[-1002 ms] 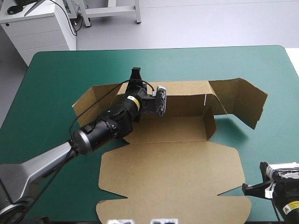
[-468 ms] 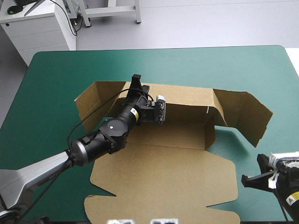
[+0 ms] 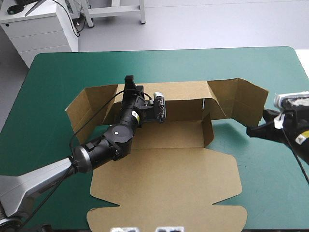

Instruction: Fold the box

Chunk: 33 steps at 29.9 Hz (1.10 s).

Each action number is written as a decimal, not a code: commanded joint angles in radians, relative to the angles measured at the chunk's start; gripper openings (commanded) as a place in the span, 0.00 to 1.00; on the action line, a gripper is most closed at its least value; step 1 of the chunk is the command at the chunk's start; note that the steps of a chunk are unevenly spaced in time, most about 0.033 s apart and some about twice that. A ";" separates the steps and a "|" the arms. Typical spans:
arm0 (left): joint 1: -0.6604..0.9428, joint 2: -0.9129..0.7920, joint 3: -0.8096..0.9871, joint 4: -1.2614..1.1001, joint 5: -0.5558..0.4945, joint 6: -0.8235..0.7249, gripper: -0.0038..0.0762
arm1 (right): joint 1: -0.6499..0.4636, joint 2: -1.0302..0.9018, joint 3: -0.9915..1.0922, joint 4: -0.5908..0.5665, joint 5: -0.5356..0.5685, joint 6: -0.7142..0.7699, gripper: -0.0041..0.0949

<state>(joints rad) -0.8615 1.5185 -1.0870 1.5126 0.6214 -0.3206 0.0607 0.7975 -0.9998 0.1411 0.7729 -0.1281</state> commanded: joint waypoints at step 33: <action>-0.008 -0.049 0.063 0.046 -0.008 -0.057 0.04 | -0.008 0.845 -0.861 0.105 0.271 -0.003 0.02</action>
<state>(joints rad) -0.8631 1.5055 -1.0068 1.5540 0.6122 -0.3549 0.0607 1.6218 -1.7824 0.2274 1.0613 -0.1631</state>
